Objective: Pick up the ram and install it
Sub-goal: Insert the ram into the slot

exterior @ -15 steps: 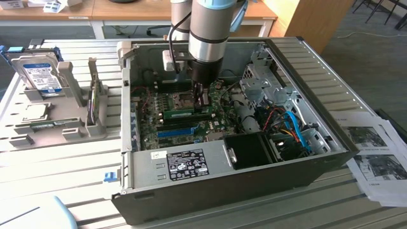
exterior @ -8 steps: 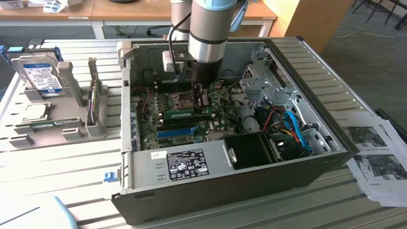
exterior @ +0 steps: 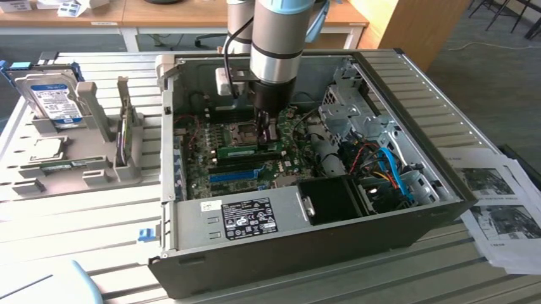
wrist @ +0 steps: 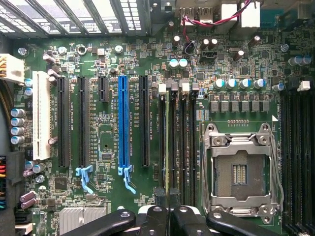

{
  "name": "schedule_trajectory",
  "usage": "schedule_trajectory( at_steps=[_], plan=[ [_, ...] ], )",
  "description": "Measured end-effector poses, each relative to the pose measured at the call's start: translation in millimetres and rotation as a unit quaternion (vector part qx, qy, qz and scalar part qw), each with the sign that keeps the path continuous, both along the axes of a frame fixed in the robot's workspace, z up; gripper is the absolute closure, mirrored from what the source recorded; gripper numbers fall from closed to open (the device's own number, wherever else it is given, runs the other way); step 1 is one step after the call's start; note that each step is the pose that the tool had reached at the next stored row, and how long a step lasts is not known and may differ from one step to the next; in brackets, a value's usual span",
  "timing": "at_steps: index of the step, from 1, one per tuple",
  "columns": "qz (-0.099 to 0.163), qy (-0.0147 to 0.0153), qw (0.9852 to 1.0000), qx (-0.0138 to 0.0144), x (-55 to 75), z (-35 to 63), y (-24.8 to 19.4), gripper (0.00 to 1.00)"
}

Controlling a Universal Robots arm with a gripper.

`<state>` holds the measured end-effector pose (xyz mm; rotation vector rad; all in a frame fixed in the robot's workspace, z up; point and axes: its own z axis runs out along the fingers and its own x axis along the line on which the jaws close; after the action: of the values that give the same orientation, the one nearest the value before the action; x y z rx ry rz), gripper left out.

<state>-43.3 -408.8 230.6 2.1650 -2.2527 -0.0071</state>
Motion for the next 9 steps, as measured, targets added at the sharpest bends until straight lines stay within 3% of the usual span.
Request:
schedule_trajectory(
  at_steps=[9],
  plan=[
    [0.0,-0.0005,1.0,0.0,-0.1,-2.3,-0.4,0.89]
  ],
)
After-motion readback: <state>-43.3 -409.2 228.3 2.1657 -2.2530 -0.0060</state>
